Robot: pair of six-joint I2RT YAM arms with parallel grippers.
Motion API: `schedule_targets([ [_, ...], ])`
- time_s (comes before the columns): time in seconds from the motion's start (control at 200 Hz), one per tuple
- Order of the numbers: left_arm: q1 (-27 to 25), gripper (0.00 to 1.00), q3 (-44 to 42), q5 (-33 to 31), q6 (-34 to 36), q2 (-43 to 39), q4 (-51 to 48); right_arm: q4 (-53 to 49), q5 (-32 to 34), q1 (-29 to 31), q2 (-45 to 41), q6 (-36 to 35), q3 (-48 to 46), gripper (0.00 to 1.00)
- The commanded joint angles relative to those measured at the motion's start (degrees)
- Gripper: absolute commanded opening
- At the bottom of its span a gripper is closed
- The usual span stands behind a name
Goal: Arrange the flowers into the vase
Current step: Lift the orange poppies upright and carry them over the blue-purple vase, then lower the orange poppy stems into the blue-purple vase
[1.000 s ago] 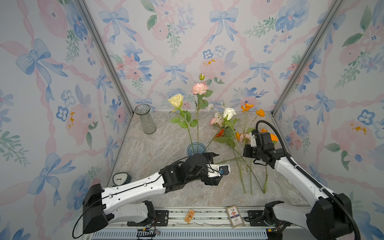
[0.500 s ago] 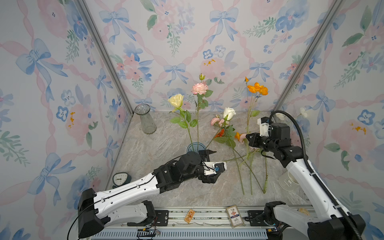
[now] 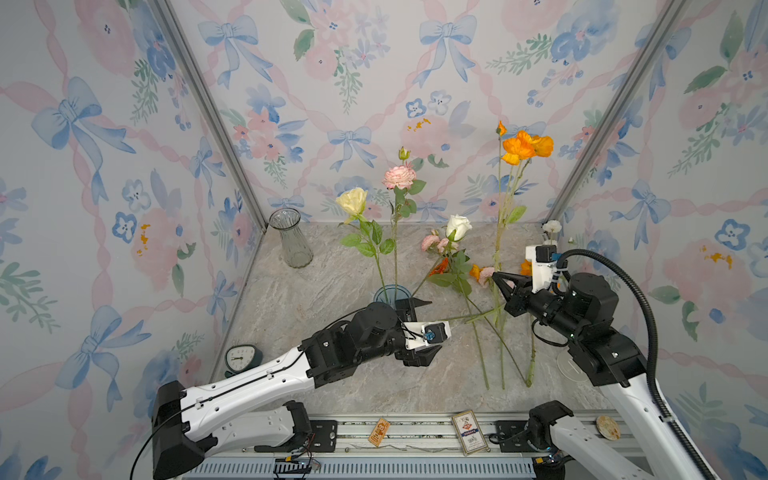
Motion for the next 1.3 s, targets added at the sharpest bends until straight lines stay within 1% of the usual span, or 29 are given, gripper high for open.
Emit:
schedule_targets([
  [0.0, 0.4, 0.98, -0.1, -1.7, -1.2, -5.5, 1.8, 13.0, 4.3, 6.6, -0.9, -5.6, -0.1, 0.00],
  [0.06, 0.4, 0.98, -0.6, -3.7, -2.1, -7.8, 1.7, 15.7, 7.4, 11.5, -0.9, -10.1, 0.7, 0.00],
  [0.135, 0.4, 0.98, -1.6, -6.0, -4.0, -10.7, 1.4, 19.2, 9.1, 17.2, -0.4, -14.9, 1.1, 0.00],
  [0.245, 0.5, 0.98, -4.3, -7.9, -7.4, -14.1, 0.9, 24.5, 7.0, 23.5, 2.5, -20.1, 1.5, 0.00],
  [0.335, 0.5, 0.98, -6.2, -9.7, -11.4, -15.8, 0.8, 28.8, 4.6, 27.2, 6.7, -22.3, 1.6, 0.00],
  [0.405, 0.5, 0.98, -7.9, -11.6, -14.7, -17.2, 0.7, 33.3, 4.2, 29.2, 10.1, -22.8, 1.2, 0.00],
  [0.455, 0.5, 0.98, -9.4, -12.8, -16.2, -18.5, 0.7, 37.0, 4.2, 29.8, 13.3, -22.3, 1.0, 0.00],
  [0.635, 0.4, 0.98, -13.3, -16.2, -18.1, -22.9, 0.8, 51.4, 1.9, 29.8, 24.9, -18.6, 0.8, 0.00],
  [0.675, 0.4, 0.98, -14.2, -16.7, -18.4, -25.4, 0.8, 54.3, 1.5, 29.8, 27.1, -18.0, 0.8, 0.00],
  [0.715, 0.4, 0.98, -15.4, -17.0, -18.5, -26.3, 0.8, 56.4, 1.2, 29.8, 29.3, -17.6, 0.9, 0.00],
  [0.86, 0.3, 0.98, -15.6, -19.3, -18.8, -29.3, 0.8, 63.5, 0.8, 29.7, 36.0, -16.1, 0.7, 0.00],
  [0.93, 0.3, 0.98, -15.9, -20.5, -18.6, -30.5, 0.8, 64.1, 0.2, 29.7, 37.8, -15.4, 0.6, 0.00],
  [1.055, 0.2, 0.98, -16.4, -21.9, -18.2, -31.8, 0.8, 62.0, -0.6, 29.8, 39.2, -14.5, -0.4, 0.00],
  [1.295, 0.3, 0.98, -16.1, -23.0, -18.1, -31.2, 0.8, 55.7, -2.8, 30.5, 38.0, -17.2, -4.6, 0.00],
])
